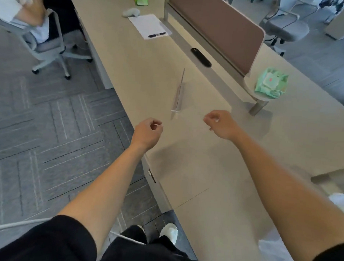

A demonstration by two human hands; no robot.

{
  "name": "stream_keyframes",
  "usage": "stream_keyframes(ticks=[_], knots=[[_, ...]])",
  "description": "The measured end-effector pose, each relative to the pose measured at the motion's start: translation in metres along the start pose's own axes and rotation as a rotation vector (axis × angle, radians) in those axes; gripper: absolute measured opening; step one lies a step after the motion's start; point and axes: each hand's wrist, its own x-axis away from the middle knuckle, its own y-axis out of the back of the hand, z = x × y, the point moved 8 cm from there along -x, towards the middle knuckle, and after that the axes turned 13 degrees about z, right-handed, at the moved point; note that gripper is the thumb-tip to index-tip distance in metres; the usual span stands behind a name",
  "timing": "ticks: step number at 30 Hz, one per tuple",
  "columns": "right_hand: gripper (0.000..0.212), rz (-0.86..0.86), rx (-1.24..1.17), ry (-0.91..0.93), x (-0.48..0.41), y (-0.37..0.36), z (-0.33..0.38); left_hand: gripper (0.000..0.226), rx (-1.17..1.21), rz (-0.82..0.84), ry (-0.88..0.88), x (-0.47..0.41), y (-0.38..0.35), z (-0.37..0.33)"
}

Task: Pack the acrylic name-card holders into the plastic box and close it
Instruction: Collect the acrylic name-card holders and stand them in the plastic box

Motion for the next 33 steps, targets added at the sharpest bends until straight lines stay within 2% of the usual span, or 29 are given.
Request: stream_keyframes(ticks=[4, 8, 13, 17, 20, 22, 26, 29, 33], knots=[[0.018, 0.009, 0.053, 0.01, -0.043, 0.014, 0.001, 0.019, 0.071, -0.122, 0.032, -0.019, -0.01, -0.001], [0.025, 0.027, 0.054, 0.023, -0.093, 0.021, 0.005, 0.026, 0.229, -0.263, 0.002, -0.052, -0.024, -0.001], [0.034, -0.021, 0.145, 0.042, -0.166, 0.03, 0.01, 0.042, 0.25, -0.233, -0.03, -0.132, -0.05, 0.005], [0.05, 0.031, 0.318, 0.028, -0.233, 0.033, 0.007, 0.064, 0.243, -0.189, 0.03, -0.194, -0.066, 0.022], [0.062, 0.05, 0.384, 0.026, -0.282, 0.037, 0.011, 0.067, 0.21, -0.201, 0.022, -0.231, -0.071, 0.026], [0.067, 0.048, 0.275, 0.024, -0.311, 0.041, 0.014, 0.063, 0.151, -0.173, -0.025, -0.251, -0.074, 0.025], [0.071, 0.079, -0.179, -0.039, -0.36, 0.036, 0.008, 0.055, 0.036, -0.102, -0.072, -0.273, -0.086, 0.027], [0.062, 0.148, -0.219, -0.105, -0.38, 0.021, 0.0, 0.058, 0.023, -0.13, -0.104, -0.279, -0.085, 0.028], [0.045, 0.131, -0.372, -0.132, -0.369, 0.009, -0.02, 0.057, 0.013, -0.169, -0.149, -0.272, -0.082, 0.025]])
